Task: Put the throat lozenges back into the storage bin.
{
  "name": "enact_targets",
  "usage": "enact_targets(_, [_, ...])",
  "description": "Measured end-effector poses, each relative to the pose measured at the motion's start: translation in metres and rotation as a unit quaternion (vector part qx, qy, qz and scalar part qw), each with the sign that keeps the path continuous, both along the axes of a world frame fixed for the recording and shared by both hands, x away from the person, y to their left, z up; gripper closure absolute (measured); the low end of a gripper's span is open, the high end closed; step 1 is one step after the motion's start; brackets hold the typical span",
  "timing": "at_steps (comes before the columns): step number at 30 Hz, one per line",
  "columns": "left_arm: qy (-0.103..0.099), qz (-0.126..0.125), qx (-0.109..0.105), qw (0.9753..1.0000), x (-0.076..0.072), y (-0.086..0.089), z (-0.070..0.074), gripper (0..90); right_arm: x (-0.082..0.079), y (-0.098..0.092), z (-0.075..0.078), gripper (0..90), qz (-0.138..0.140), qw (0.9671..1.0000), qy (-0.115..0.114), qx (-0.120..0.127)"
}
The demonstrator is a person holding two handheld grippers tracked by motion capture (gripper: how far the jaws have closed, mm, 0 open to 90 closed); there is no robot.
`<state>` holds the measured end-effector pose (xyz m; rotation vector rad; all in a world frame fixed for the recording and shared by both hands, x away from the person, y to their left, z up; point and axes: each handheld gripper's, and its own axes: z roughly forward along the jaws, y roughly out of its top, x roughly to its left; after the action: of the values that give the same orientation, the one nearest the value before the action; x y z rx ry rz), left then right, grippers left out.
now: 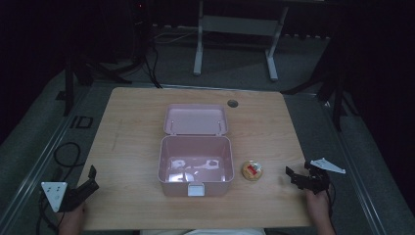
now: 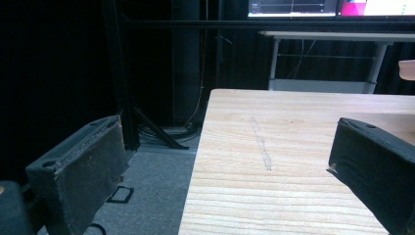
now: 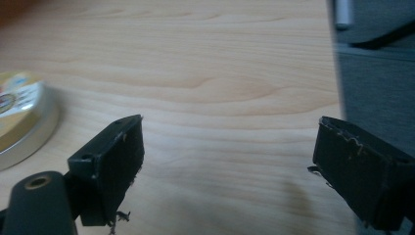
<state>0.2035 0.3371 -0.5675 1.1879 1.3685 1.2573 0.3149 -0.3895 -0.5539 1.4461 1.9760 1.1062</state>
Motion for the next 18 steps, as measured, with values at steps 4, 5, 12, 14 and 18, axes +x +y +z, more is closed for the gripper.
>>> enact_targets(4, [-0.001, -0.003, -0.002, 1.0, 0.0, 0.001, 0.0, 1.1, 0.003, 0.001, 0.0, 11.8, 0.057, 0.998, 0.029, 0.002])
enact_targets(5, [-0.001, -0.003, -0.002, 1.0, 0.0, 0.001, 0.0, 1.1, 0.003, 0.001, 0.0, 11.8, 0.057, 0.998, 0.029, 0.002])
enact_targets(12, [0.0, -0.007, -0.004, 1.0, 0.0, 0.001, 0.0, 1.1, 0.004, 0.012, -0.001, 12.1, 0.167, 0.9832, 0.062, -0.039])
enact_targets(14, [0.0, -0.008, -0.005, 1.0, 0.0, 0.001, 0.0, 1.1, 0.003, 0.013, 0.001, 12.1, 0.195, 0.9769, 0.076, -0.041])
enact_targets(18, [0.0, -0.009, -0.005, 0.9999, 0.0, 0.002, 0.0, 1.1, 0.001, 0.02, 0.008, 11.8, 0.229, 0.9624, 0.101, -0.106])
